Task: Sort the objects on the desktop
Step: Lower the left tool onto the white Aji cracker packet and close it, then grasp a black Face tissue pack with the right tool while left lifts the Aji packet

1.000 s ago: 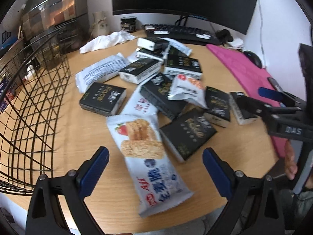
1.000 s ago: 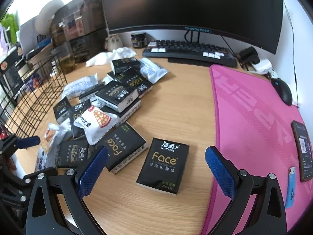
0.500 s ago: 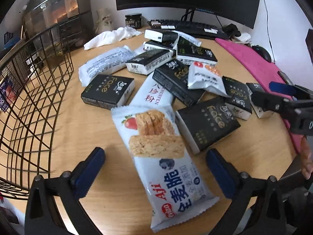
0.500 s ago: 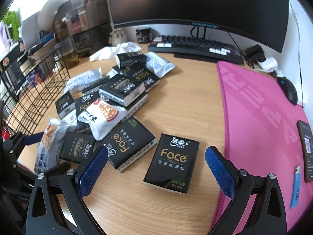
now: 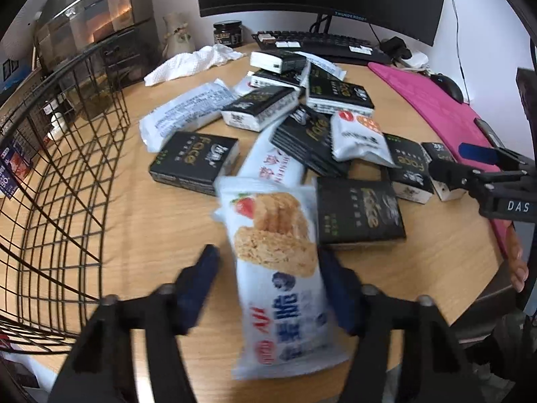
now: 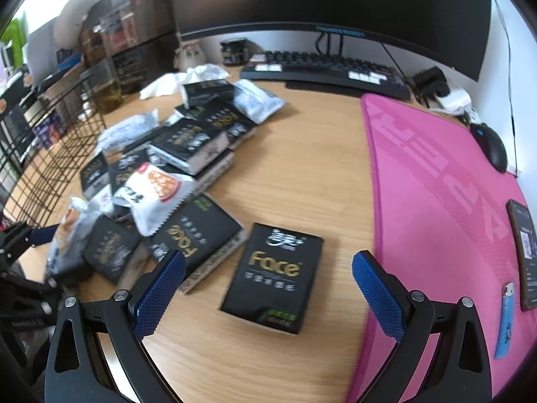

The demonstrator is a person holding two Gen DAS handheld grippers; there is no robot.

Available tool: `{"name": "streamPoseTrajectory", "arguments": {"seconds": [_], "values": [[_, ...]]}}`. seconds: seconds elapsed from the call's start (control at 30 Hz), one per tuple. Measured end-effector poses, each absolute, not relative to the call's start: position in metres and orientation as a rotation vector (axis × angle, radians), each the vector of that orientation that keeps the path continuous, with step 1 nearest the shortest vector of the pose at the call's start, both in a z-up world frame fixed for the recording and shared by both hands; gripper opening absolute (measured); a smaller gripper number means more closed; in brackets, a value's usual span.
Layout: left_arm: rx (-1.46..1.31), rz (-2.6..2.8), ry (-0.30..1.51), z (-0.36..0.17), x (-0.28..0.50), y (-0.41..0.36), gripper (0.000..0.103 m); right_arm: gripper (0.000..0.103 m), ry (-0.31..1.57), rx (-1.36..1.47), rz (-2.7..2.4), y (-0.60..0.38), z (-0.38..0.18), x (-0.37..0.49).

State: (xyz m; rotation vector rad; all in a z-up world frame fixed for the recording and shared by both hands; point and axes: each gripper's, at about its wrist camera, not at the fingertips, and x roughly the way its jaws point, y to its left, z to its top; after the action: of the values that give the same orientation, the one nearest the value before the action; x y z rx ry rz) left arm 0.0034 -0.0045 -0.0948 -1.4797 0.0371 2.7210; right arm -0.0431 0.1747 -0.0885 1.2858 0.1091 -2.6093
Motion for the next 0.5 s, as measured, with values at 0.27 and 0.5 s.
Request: {"name": "streamPoseTrajectory", "arguments": {"seconds": [0.27, 0.5], "values": [[-1.448, 2.759, 0.117, -0.092, 0.006, -0.005, 0.044, 0.101, 0.103, 1.304, -2.615, 0.182, -0.094, -0.048], [-1.453, 2.763, 0.086, -0.091, 0.003, -0.01, 0.04, 0.101, 0.132, 1.35, -2.623, 0.191, -0.096, -0.053]]}}
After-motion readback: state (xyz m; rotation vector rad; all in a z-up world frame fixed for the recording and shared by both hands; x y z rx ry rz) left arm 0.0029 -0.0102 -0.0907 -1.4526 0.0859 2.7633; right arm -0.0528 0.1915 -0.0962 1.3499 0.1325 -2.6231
